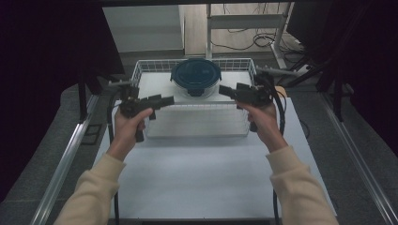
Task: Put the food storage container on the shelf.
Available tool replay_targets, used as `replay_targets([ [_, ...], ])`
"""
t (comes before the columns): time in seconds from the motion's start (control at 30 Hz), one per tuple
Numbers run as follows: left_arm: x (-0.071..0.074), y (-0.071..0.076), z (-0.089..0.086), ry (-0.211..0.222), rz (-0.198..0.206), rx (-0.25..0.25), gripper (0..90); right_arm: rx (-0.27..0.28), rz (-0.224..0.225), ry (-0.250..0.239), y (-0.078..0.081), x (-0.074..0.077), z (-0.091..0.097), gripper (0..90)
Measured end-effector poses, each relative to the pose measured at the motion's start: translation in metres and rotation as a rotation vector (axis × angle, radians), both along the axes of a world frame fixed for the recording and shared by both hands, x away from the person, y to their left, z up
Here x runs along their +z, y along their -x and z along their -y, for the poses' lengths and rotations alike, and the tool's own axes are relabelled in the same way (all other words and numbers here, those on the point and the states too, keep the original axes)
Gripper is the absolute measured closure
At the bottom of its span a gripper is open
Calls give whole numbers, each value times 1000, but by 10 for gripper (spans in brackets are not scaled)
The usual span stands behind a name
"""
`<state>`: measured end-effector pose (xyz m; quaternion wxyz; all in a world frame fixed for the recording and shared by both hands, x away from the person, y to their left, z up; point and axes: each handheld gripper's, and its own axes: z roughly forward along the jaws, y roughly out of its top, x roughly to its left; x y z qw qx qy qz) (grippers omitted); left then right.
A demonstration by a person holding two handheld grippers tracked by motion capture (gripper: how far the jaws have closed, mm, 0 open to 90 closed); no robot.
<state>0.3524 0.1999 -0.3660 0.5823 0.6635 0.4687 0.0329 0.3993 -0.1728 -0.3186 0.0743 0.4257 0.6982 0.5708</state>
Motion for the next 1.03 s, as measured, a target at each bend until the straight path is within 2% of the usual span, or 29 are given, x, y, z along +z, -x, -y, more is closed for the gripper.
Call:
replay_targets([
  [0.13, -28, 34, -8, -42, 8, 1, 240, 48, 19, 20, 33, -23, 20, 135],
  [0.2, -42, 47, -11, -52, 3, -8, 246, 52, 29, 36, 51, -39, 29, 142],
  [0.27, -54, 57, -13, -51, -8, -9, 252, 65, 22, 44, 63, -53, 37, 147],
  [0.33, -69, 66, -12, -63, -36, -24, 252, 63, 22, 62, 74, -67, 43, 153],
  [0.43, -90, 80, -9, -138, -41, -25, 265, 71, 8, 97, 86, -86, 51, 159],
  [0.53, -103, 87, -5, -182, -55, -35, 284, 75, -2, 152, 98, -107, 58, 162],
  [0.57, -108, 88, -2, -219, -65, -39, 283, 73, -4, 170, 101, -114, 60, 164],
  [0.67, -118, 91, 1, -249, -79, -33, 280, 89, -24, 249, 107, -138, 60, 171],
  [0.77, -124, 94, 2, -299, -69, -2, 279, 95, -55, 279, 106, -151, 58, 173],
  [0.83, -127, 95, 2, -299, -76, -7, 275, 90, -54, 282, 105, -154, 56, 173],
  [0.93, -130, 95, 3, -330, -61, -2, 266, 72, -38, 267, 105, -153, 58, 172],
  [1.03, -132, 95, 4, -339, -56, 1, 249, 55, -38, 272, 103, -156, 62, 172],
])
